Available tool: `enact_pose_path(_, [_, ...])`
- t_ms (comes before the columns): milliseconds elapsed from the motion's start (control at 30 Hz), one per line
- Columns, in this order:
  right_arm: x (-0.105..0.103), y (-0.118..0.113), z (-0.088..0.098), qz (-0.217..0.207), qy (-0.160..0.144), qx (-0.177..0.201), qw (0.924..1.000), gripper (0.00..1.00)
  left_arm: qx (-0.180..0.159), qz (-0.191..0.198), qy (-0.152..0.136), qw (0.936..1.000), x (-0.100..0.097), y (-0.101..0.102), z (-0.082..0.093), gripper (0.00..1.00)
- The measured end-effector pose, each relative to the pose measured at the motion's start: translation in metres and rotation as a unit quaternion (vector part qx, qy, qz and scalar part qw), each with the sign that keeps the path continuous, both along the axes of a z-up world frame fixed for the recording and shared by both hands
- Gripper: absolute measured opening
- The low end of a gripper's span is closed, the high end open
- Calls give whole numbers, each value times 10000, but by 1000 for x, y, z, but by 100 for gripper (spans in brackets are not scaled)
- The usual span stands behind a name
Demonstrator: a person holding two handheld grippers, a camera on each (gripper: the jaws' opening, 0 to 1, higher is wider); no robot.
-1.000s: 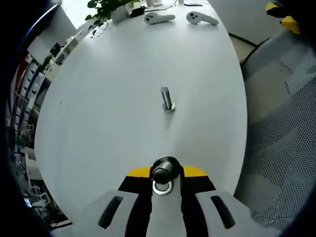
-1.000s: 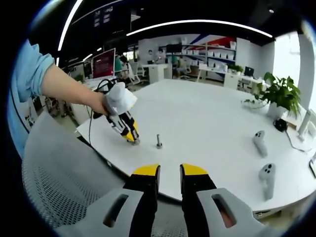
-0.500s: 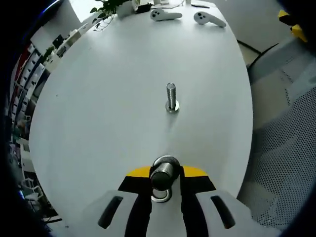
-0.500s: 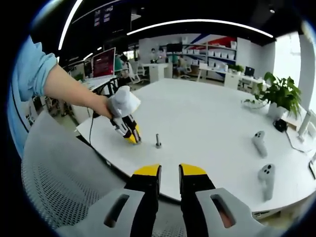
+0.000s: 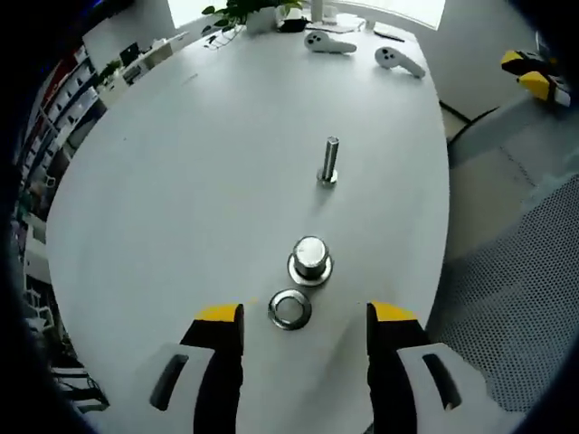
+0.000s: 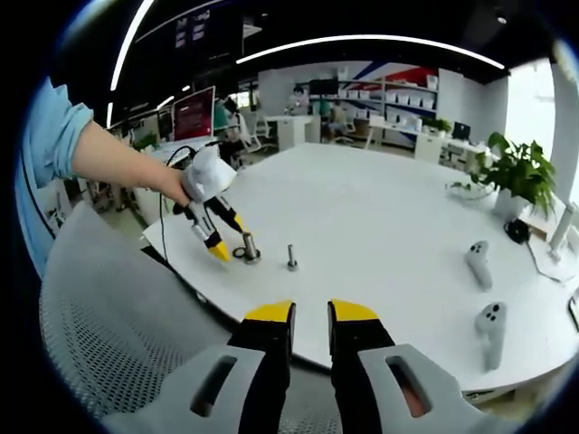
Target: Place the washer onto the threaded stud by aligning its center hole with the stud, sliding it down to the base, and recovering from edge contact or off-axis alignment until the washer reaches the visible bottom stop.
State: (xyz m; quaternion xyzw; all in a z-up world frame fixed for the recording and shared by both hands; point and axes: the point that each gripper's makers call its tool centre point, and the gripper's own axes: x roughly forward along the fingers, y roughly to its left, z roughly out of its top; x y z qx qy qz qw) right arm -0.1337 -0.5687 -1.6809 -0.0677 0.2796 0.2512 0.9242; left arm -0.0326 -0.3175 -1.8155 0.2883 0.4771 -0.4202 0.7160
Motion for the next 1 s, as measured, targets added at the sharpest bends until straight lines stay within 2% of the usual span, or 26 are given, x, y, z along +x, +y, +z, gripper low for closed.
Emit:
enact_pose_path(133, [0, 0, 0, 5, -11, -2, 10000, 17, -257, 482, -201, 9983, -3, 15, 14, 63])
enact_pose_path(333, [0, 0, 1, 21, -19, 5, 10000, 17, -409, 685, -415, 9960, -15, 31, 30, 69])
enact_pose_path(400, [0, 0, 1, 23, -27, 12, 10000, 17, -494, 682, -335, 9959, -22, 31, 30, 70])
enact_pose_path(633, [1, 1, 2, 47, -39, 50, 10000, 17, -335, 715, -236, 9966, -43, 41, 26, 69])
enact_pose_path(1000, [0, 1, 1, 73, -10, 59, 10000, 17, -356, 742, -261, 9963, -41, 37, 26, 69])
